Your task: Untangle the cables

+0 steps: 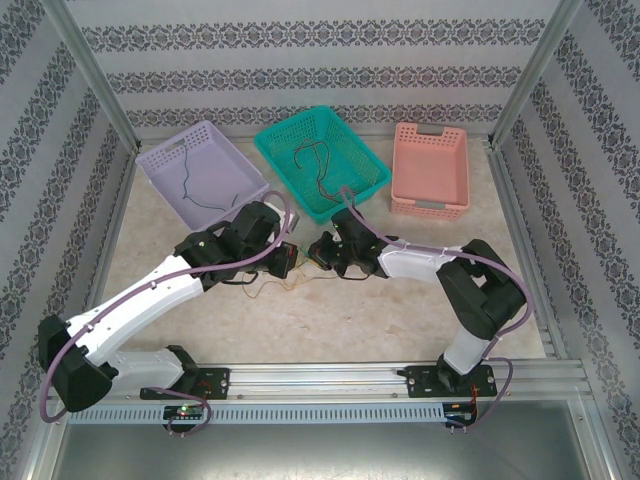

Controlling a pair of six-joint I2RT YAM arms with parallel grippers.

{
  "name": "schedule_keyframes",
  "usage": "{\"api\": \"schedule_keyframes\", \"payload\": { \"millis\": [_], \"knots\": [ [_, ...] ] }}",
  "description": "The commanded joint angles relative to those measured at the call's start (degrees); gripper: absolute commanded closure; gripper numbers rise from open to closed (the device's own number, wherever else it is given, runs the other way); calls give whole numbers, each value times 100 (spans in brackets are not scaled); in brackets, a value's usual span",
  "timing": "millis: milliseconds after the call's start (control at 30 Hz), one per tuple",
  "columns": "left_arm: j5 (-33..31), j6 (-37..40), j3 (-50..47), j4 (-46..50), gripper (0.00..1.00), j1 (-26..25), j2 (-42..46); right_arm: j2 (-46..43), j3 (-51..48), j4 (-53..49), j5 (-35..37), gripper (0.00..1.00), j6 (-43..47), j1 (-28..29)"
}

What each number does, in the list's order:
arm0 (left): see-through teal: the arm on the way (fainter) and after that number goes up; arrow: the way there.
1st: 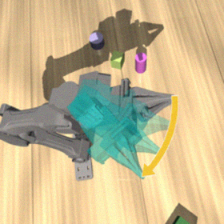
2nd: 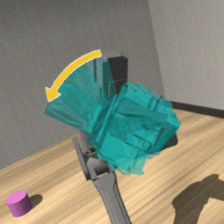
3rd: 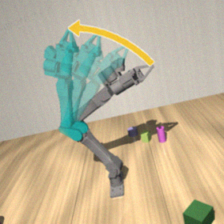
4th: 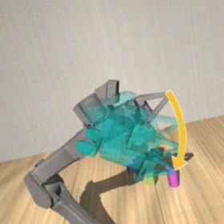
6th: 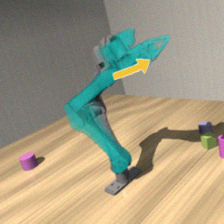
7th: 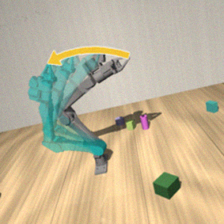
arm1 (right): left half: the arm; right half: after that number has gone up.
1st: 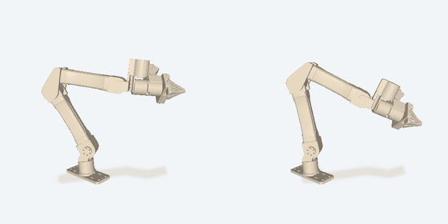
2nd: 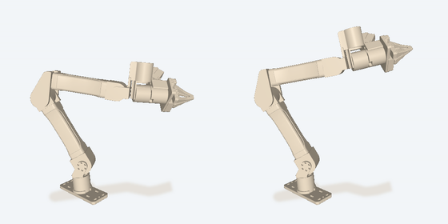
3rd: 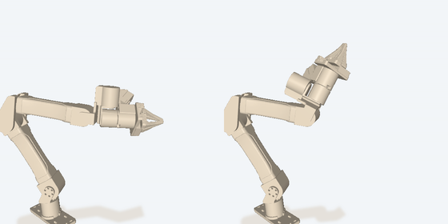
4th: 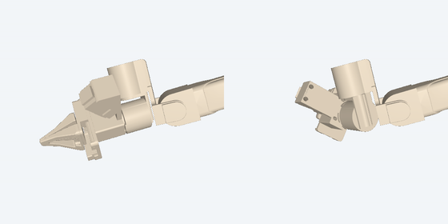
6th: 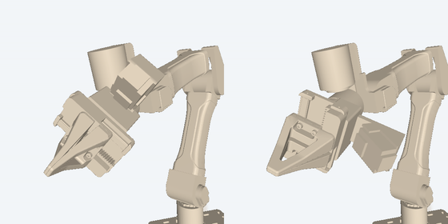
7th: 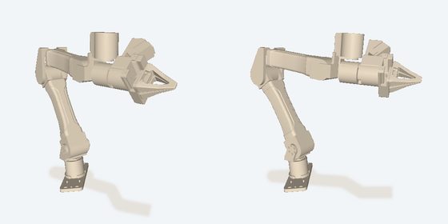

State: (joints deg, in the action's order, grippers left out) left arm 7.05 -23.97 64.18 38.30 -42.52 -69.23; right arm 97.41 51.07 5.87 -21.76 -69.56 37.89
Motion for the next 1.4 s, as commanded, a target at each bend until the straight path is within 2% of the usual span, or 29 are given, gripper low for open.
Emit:
{"api": "schedule_keyframes", "payload": {
  "millis": [0,100,200,367,500,600,767,900,1167,1267,1367],
  "knots": [
    [-826,-238,24,444,100,33,200,-518,101,-1058,652,100,661,-301],
    [-1557,-604,-10,1094,100,158,260,-1133,-150,-1619,888,100,1207,-851],
    [-1925,-1089,-235,1529,100,438,388,-1697,-301,-2259,988,100,1798,-1588],
    [-1967,-1693,-635,1871,100,1189,736,-2388,-418,-2973,911,100,2535,-2856],
    [-1813,-1712,-687,1797,100,1563,816,-2679,-247,-3446,1020,100,2887,-3588],
    [-1800,-1654,-593,1760,100,1616,712,-2752,-60,-3720,1223,100,3039,-3775],
    [-2393,-1658,-146,2345,100,1824,566,-2679,169,-4069,1491,100,3244,-4127],
    [-2865,-1563,332,2876,100,2328,663,-2529,277,-4132,1571,100,3493,-4432],
    [-3574,-1288,1225,3232,100,3126,819,-2145,346,-4121,1776,100,3650,-4884],
    [-3374,-1058,1459,3059,100,3453,854,-1980,402,-4085,1691,100,3684,-5071],
    [-3422,-975,1791,3083,100,3511,763,-1871,505,-4133,1793,100,3748,-5080]
  ]
}}
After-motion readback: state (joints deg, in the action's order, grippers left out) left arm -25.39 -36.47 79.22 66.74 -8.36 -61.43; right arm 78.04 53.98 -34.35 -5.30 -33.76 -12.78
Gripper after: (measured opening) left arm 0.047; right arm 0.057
